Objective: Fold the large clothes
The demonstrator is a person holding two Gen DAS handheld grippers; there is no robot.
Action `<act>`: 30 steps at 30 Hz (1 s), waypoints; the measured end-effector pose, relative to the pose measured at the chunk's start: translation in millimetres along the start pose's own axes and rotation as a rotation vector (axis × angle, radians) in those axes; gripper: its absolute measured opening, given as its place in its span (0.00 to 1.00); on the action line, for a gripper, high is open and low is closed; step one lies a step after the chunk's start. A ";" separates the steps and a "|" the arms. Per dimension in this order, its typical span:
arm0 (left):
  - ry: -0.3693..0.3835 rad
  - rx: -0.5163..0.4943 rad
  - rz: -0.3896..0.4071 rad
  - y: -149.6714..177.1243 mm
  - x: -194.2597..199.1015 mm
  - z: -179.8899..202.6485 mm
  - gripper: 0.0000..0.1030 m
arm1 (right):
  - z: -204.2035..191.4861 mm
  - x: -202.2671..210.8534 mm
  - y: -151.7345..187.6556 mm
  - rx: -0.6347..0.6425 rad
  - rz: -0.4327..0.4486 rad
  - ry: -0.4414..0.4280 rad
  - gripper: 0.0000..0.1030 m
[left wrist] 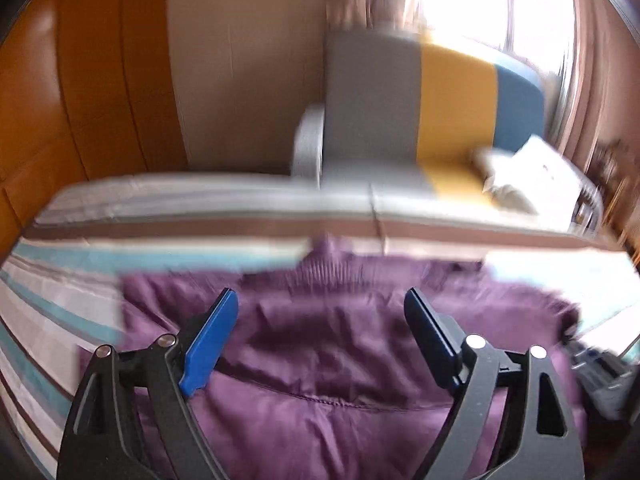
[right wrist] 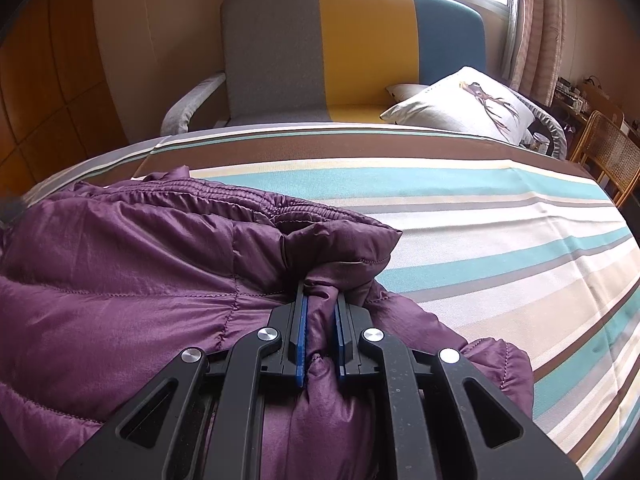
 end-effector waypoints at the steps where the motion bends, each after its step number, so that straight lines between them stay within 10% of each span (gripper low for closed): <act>1: 0.013 0.003 -0.066 10.7 -20.7 1.8 0.81 | 0.3 0.0 -0.1 -0.002 0.002 -0.003 0.10; 10: 0.051 0.046 -0.055 18.4 -26.1 -4.3 0.82 | 1.3 10.8 -6.1 -0.001 -0.006 0.016 0.12; 16: 0.063 0.053 -0.051 19.6 -25.9 -5.8 0.85 | -42.7 63.8 -34.3 0.001 0.161 -0.064 0.12; 30: 0.096 0.075 -0.055 20.6 -28.7 -8.6 0.89 | -80.1 -27.2 -24.1 0.005 0.006 -0.110 0.12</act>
Point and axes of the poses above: each gripper's, at about its wrist camera, not at the fingertips, and x roughly against the way its jaws point, z to its right, y to its underside, the point moved 5 cm from there along -x, roughly the way its jaws point, and after that the axes turned 1 degree about -z, right-handed, at the moved point
